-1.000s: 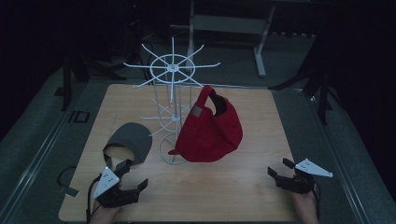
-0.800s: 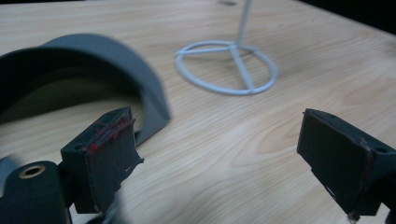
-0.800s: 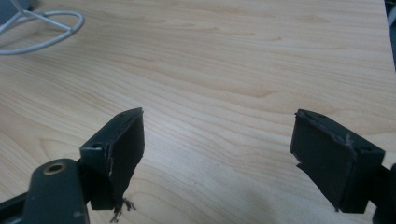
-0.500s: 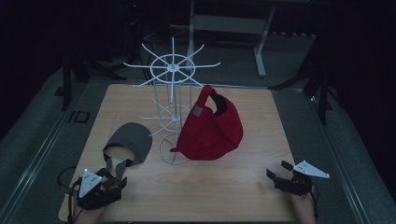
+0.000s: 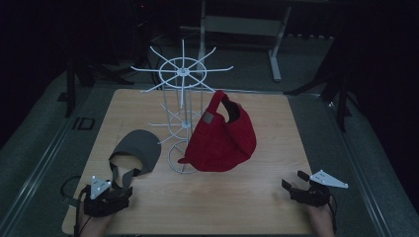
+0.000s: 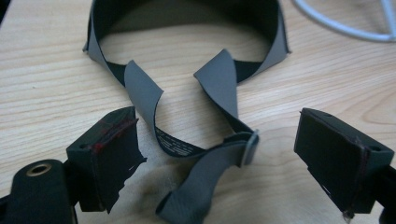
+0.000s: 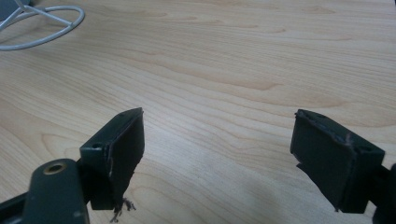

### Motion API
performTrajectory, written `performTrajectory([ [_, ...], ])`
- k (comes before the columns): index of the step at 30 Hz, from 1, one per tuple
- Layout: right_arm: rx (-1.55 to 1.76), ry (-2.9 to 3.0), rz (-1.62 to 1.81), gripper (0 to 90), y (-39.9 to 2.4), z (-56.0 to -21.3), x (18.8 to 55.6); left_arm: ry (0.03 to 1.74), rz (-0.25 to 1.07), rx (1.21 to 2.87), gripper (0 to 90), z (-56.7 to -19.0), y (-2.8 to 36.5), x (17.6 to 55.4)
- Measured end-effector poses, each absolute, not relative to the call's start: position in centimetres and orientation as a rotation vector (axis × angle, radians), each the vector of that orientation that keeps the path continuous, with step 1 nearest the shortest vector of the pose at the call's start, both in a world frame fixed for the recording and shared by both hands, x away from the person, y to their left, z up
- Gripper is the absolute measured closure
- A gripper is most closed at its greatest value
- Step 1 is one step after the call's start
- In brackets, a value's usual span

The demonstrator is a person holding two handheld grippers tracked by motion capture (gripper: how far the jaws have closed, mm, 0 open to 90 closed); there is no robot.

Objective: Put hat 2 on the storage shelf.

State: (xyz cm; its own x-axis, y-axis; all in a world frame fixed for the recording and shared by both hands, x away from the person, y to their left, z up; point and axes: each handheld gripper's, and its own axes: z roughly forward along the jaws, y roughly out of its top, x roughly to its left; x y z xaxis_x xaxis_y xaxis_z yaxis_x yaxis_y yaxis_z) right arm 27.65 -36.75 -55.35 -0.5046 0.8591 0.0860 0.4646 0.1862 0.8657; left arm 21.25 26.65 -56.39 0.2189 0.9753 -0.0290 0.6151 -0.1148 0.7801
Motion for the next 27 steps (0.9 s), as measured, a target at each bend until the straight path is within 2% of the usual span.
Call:
performTrajectory([
  [4, 1.240, 2.047, 1.255, 17.6, -36.74, -55.36, 27.63, 1.496, 0.683, 1.841, 16.0, -56.55, 26.35, 21.94],
  [6, 1.243, 2.045, 1.258, 17.6, -36.76, -55.35, 27.64, 1.504, 0.695, 1.844, 21.2, -56.62, 26.23, 22.06],
  [10, 1.243, 2.045, 1.259, 17.6, -36.78, -55.36, 27.63, 1.526, 0.705, 1.855, 37.8, -56.72, 26.11, 21.99],
  [11, 1.244, 2.045, 1.258, 17.6, -36.79, -55.36, 27.63, 1.534, 0.719, 1.841, 37.8, -56.69, 26.13, 21.88],
  [12, 1.244, 2.044, 1.260, 17.6, -36.81, -55.36, 27.66, 1.552, 0.727, 1.832, 46.2, -56.72, 26.13, 21.87],
  [19, 1.253, 2.043, 1.262, 17.6, -36.87, -55.35, 27.64, 1.555, 0.783, 1.810, 81.9, -56.63, 26.32, 21.46],
  [27, 1.257, 2.040, 1.274, 17.6, -36.98, -55.27, 27.67, 1.479, 0.803, 1.846, 84.9, -56.09, 26.96, 21.30],
])
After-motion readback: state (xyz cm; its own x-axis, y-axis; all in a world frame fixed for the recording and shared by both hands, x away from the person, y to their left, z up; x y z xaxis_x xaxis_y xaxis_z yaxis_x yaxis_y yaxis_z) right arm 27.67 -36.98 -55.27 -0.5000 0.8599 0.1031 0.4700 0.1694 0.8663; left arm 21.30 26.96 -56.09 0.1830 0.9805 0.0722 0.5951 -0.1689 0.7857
